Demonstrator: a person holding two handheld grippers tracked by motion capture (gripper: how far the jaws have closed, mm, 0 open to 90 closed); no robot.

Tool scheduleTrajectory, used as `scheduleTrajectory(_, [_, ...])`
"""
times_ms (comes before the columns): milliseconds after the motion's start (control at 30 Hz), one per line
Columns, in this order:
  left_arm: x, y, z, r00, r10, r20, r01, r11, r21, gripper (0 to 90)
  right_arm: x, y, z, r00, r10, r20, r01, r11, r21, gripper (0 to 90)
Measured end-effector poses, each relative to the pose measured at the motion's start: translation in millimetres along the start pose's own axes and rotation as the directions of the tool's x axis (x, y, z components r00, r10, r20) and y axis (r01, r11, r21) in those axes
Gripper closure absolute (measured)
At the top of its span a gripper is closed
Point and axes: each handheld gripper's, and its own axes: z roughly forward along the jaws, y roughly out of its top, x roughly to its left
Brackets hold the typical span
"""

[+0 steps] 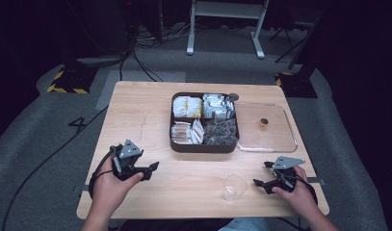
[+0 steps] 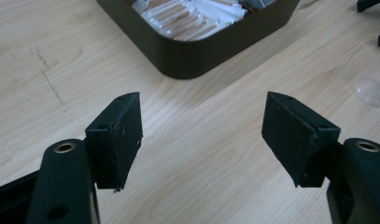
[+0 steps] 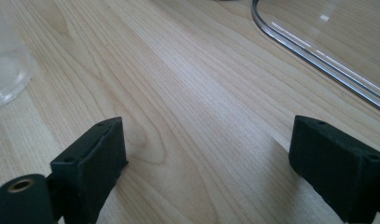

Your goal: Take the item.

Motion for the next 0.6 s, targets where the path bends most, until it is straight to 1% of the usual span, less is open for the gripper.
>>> scheduleTrajectory(33, [-0.2, 2.5, 0.5, 1.0, -0.002, 0.004, 0.002, 1.0, -0.006, 29.7, 0.0, 0.0, 0.0, 1.0, 0.0, 0.0, 0.0, 1.0, 0.0, 11.2])
scheduleTrajectory(100, [0.8, 10.3, 3.2, 1.0, 0.008, 0.005, -0.008, 0.9992, -0.039, 30.7, 0.0, 0.2, 0.2, 1.0, 0.002, 0.003, -0.002, 1.0, 0.0, 11.2])
scheduleTrajectory(167, [1.1, 12.7, 4.7, 1.0, 0.002, 0.008, -0.001, 0.9989, -0.048, 30.9, 0.0, 0.3, 0.2, 1.0, 0.003, 0.003, -0.003, 1.0, 0.0, 11.3])
scheduleTrajectory(233, [1.8, 18.8, 8.6, 0.9998, -0.003, 0.021, 0.004, 0.9986, -0.052, 31.0, 1.0, 0.5, 0.5, 0.9999, 0.01, 0.01, -0.01, 1.0, 0.0, 11.2])
scheduleTrajectory(400, [2.0, 32.2, 17.6, 0.9992, 0.013, 0.038, -0.011, 0.9987, -0.05, 31.0, 1.6, 1.2, 1.3, 0.9997, 0.018, 0.014, -0.018, 1.0, 0.0, 11.3])
scheduleTrajectory(433, [2.0, 35.5, 19.9, 0.9989, 0.01, 0.046, -0.008, 0.9987, -0.051, 31.0, 1.6, 1.3, 1.3, 0.9997, 0.019, 0.014, -0.019, 1.0, 0.0, 11.3])
scheduleTrajectory(467, [2.1, 37.5, 21.4, 0.9989, 0.009, 0.046, -0.006, 0.9986, -0.053, 31.1, 1.5, 1.3, 1.4, 0.9997, 0.019, 0.014, -0.019, 1.0, -0.001, 11.3])
scheduleTrajectory(500, [2.9, 40.3, 23.0, 0.999, 0.014, 0.042, -0.012, 0.9986, -0.052, 31.1, 1.3, 1.4, 1.4, 0.9997, 0.018, 0.013, -0.018, 1.0, -0.001, 11.4])
scheduleTrajectory(533, [4.3, 43.0, 24.8, 0.9992, 0.023, 0.033, -0.021, 0.9979, -0.062, 31.1, 1.3, 1.4, 1.4, 0.9997, 0.018, 0.013, -0.018, 1.0, -0.001, 11.4])
scheduleTrajectory(600, [6.2, 48.4, 28.5, 0.9996, 0.014, 0.024, -0.012, 0.9968, -0.08, 30.8, 0.5, 1.6, 1.7, 0.9998, 0.016, 0.009, -0.016, 1.0, -0.002, 11.4])
